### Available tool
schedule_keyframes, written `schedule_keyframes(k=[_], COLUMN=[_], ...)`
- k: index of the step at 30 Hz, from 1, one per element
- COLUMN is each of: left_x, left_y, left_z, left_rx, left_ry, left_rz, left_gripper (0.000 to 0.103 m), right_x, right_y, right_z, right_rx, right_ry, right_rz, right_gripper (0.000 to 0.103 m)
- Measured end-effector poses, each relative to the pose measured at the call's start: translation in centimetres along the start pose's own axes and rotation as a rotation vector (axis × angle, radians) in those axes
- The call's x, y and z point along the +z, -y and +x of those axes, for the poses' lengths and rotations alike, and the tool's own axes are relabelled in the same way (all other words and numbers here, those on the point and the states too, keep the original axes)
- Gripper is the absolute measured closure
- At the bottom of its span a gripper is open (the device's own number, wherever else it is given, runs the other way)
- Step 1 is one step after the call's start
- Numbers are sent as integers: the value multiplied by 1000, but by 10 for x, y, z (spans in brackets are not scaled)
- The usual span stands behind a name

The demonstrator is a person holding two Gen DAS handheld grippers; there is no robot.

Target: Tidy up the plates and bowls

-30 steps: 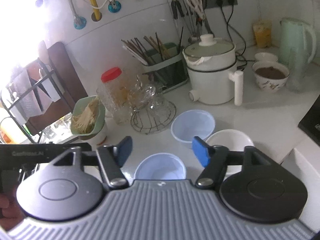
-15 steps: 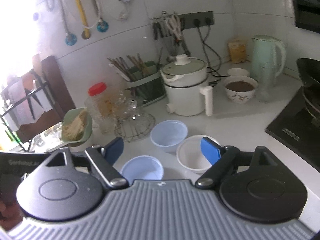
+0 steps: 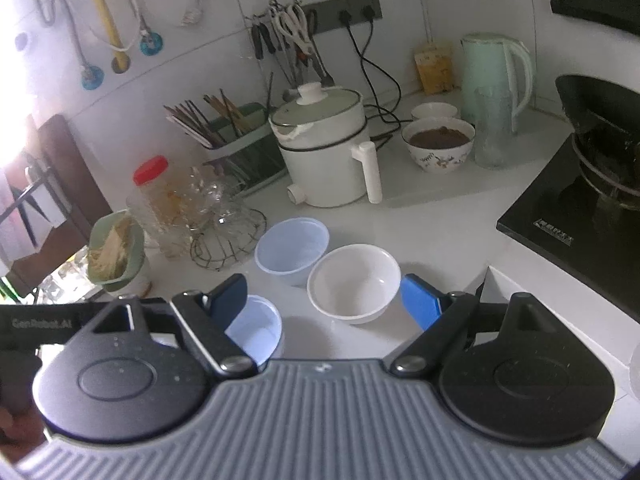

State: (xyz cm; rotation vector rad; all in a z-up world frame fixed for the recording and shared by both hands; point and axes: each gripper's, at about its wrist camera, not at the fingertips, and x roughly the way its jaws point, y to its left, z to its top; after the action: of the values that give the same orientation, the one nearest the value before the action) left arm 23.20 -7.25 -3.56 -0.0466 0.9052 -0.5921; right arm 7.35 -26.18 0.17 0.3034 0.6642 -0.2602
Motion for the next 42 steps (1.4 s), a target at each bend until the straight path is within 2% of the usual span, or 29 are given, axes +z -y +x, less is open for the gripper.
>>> schedule_keyframes(k=[11, 15, 20, 32, 37, 40, 42], left_x=[49, 75, 98, 105, 103, 102, 104], left_y=[-4, -10, -15, -43, -58, -67, -74], left_z=[69, 95, 133, 197, 213, 219, 222], left_rx=[31, 49, 73, 105, 93, 84, 79], left_ry=[-65, -70, -103, -207, -225, -237, -234], left_rz=[-15, -30, -33, -87, -102, -117, -135], left_gripper=[10, 10, 10, 11, 12, 21, 34], right_x=[32, 44, 54, 62, 64, 65, 66], right_y=[27, 29, 38, 37, 30, 25, 22], right_z=[63, 88, 125, 193, 221, 235, 244], right_rx=[-46, -19, -9, 57, 71, 81, 85], right_ry=[-80, -93, -153, -268, -312, -329, -334], right_rz=[52, 46, 70, 87, 103, 101, 103], right_gripper=[17, 17, 17, 19, 27, 32, 35])
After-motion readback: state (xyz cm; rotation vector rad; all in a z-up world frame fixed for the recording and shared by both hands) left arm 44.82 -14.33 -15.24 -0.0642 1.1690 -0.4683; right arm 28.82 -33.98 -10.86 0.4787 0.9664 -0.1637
